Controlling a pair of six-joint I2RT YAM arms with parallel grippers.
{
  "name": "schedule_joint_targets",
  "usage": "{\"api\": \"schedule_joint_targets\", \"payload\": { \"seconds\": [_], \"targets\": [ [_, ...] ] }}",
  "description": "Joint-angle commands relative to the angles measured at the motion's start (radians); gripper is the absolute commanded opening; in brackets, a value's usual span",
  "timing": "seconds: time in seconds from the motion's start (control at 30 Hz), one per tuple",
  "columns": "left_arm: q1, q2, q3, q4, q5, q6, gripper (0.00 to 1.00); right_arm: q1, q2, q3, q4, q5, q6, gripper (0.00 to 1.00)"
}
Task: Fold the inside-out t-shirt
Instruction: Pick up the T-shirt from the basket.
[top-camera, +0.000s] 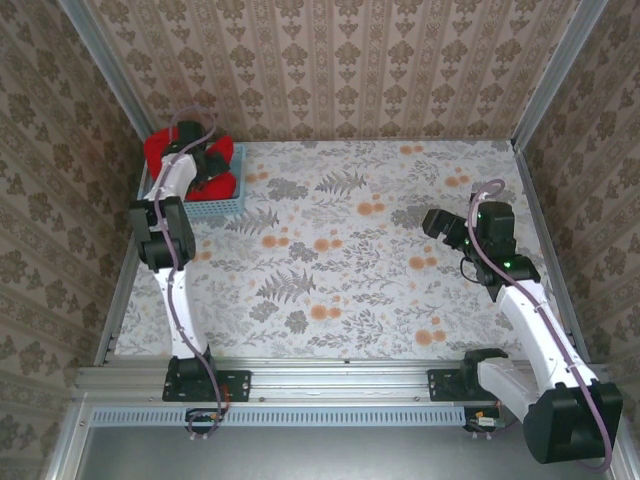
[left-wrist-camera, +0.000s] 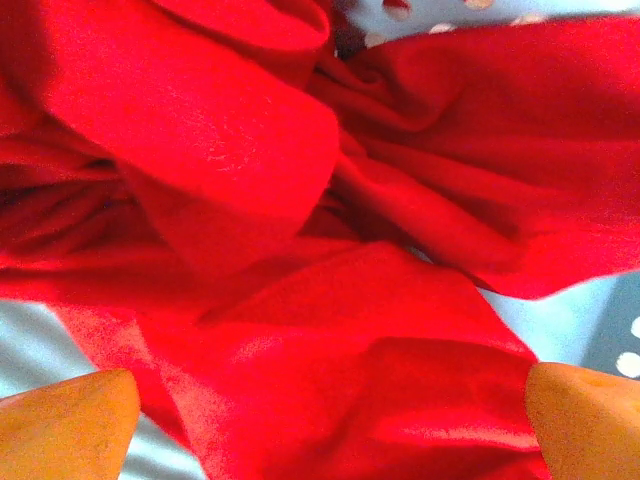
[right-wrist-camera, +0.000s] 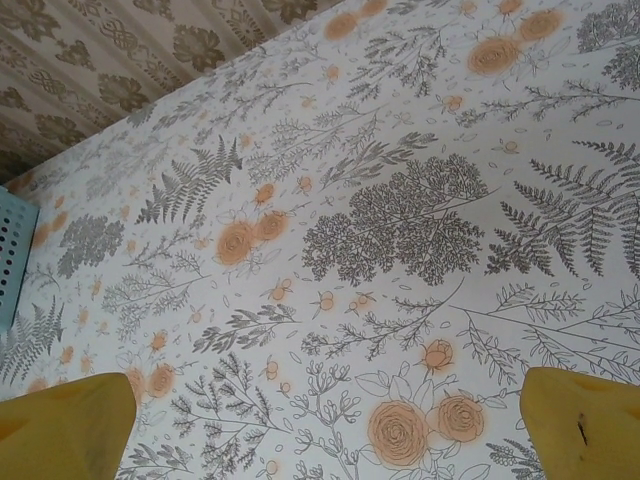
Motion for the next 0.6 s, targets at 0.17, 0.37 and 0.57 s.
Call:
{"api": "schedule_joint_targets", "payload": {
  "seconds": [0.17, 0.37, 0.57],
  "targets": [
    [0.023, 0.178, 0.195, -0.114, 0.045, 0.003, 0.83, 0.01, 0.039, 0.01, 0.003, -0.011, -0.014, 1.0],
    [0.058, 0.215, 0.263, -0.131, 0.081, -0.014, 0.49, 0.012, 0.037, 0.008, -0.001, -0.002, -0.014, 1.0],
    [0.094, 0.241, 0.32, -0.138, 0.148, -0.033, 0.25, 0.012, 0.029, 0.015, -0.014, 0.001, -0.01, 1.0]
  ]
}}
